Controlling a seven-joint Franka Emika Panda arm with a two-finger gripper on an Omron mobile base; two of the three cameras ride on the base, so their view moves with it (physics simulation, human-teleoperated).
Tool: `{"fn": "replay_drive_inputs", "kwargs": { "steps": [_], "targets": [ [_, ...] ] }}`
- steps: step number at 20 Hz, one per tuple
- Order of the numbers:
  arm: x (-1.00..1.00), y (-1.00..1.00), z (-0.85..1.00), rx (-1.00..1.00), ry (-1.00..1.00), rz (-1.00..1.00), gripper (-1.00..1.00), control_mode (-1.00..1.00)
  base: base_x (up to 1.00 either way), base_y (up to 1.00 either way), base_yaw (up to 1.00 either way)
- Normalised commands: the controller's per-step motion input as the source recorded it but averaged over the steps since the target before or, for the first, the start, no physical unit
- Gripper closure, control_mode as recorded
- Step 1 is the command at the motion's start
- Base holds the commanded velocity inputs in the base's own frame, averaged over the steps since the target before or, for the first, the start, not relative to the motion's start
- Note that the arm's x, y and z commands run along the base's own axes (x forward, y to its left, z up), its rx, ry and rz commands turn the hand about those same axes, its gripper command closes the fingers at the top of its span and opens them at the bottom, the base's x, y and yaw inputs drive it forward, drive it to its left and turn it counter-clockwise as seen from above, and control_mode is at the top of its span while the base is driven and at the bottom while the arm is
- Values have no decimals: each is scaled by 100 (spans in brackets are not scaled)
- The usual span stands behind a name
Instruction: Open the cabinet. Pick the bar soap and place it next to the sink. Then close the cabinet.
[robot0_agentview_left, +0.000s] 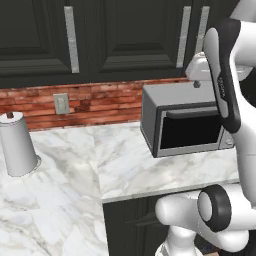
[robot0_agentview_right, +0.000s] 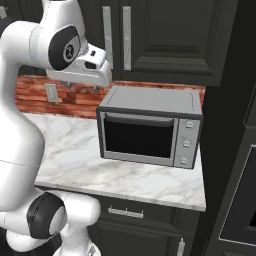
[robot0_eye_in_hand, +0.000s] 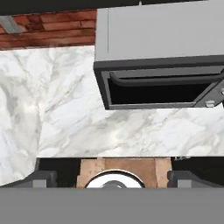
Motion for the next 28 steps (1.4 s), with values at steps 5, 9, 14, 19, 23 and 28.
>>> {"fn": "replay_drive_inputs", "kwargs": {
  "steps": [5,9,14,19,23,28],
  "targets": [
    [0,0,-8,31,-37,-14,-100,-100,0,0,0],
    [-2,-1,12,14,-24,-5,-100,-100,0,0,0],
    [-13,-1,10,-1,0,0,-100,-100,0,0,0],
    [-8,0,7,0,0,0,-100,-100,0,0,0],
    [-31,0,17,0,0,-3,-100,-100,0,0,0],
    [-30,1,18,-2,0,-1,-100,-100,0,0,0]
  ]
}}
